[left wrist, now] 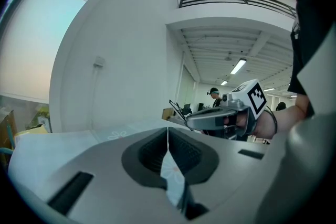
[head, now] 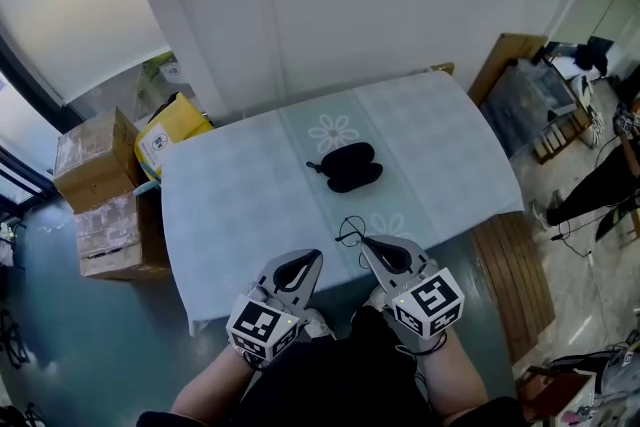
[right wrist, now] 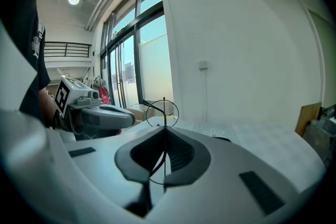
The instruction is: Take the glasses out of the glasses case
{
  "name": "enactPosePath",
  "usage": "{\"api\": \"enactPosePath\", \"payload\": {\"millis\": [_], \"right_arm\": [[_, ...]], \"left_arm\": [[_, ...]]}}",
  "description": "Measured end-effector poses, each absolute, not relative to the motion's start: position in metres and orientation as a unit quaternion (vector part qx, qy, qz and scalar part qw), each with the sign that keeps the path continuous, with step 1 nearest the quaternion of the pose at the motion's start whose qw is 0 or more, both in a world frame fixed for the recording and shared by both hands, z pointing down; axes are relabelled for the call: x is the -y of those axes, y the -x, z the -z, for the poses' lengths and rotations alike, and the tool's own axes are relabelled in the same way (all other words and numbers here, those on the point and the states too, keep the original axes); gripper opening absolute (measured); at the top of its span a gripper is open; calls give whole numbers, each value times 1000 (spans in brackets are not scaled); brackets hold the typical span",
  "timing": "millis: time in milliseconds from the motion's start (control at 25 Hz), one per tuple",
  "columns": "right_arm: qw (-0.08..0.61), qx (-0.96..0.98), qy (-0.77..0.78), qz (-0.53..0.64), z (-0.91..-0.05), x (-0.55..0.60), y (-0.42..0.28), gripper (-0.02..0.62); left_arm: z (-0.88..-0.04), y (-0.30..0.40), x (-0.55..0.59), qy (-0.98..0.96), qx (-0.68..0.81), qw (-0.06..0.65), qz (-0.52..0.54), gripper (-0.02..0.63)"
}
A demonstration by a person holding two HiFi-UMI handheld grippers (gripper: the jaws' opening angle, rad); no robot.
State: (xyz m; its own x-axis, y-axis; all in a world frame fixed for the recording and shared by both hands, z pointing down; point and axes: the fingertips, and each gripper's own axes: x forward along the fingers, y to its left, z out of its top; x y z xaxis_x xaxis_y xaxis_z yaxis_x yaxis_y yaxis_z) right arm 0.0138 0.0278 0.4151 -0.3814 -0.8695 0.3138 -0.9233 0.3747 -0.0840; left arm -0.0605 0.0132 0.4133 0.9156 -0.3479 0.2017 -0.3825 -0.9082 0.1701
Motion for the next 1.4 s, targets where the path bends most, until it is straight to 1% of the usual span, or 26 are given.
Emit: {"api": "enactPosePath", "payload": {"millis": [1400], "right_arm": [[108, 827, -537, -122, -414, -40, -15, 23]], "left_arm": [[-417, 49, -12, -972, 191, 107, -86, 31]]}}
